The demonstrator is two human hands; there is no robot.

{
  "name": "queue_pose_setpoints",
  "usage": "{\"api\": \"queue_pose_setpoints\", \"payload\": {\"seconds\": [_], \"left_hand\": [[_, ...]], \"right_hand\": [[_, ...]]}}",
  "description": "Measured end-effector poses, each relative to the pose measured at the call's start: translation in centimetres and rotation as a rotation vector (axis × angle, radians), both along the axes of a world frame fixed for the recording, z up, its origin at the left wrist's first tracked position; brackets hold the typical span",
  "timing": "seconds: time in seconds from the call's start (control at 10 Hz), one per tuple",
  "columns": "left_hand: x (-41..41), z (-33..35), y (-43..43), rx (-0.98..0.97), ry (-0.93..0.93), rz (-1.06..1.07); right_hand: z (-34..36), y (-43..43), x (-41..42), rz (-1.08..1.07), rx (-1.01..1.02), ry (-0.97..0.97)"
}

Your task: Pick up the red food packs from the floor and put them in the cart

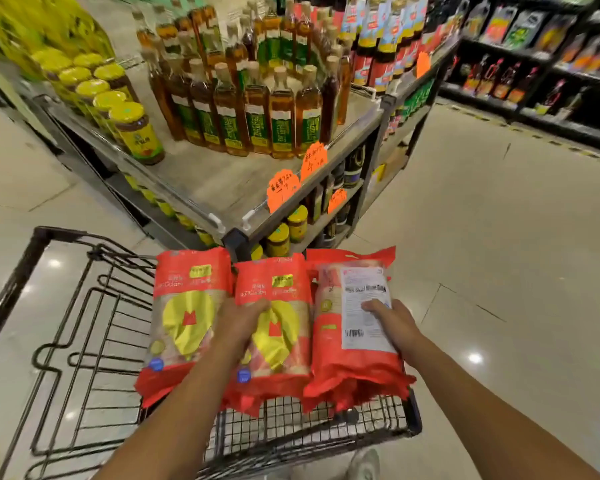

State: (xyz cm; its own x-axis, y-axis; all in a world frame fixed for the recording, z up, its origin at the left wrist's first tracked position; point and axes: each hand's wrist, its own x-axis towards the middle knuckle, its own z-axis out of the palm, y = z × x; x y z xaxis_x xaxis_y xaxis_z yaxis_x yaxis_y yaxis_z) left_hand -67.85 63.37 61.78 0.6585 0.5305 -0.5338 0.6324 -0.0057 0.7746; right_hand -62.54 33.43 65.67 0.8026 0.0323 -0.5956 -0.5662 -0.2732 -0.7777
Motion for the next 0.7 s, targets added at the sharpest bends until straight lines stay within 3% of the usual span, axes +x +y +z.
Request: {"api": "queue_pose_setpoints", "payload": {"seconds": [0.2, 0.4, 0.6, 0.7], "left_hand": [[-0.1, -0.3, -0.8, 0.322, 0.088, -0.192], [0.2, 2.1, -1.7, 0.604, 0.084, -0.424], [-0.4, 5.4, -2.3, 0.690, 0.122, -0.642], [-0.2, 7.2, -2.3, 0.758, 0.051, -0.695]], "right_hand": [[-0.6, -0.2, 1.3, 0.100, -0.309, -0.086], [-0.4, -1.0, 1.5, 0.292, -0.395, -0.097], [2.0, -0.6, 2.1, 0.467, -0.636, -0.235], [3.8, -0.2, 1.9, 0.499, -0.714, -0.348]]}}
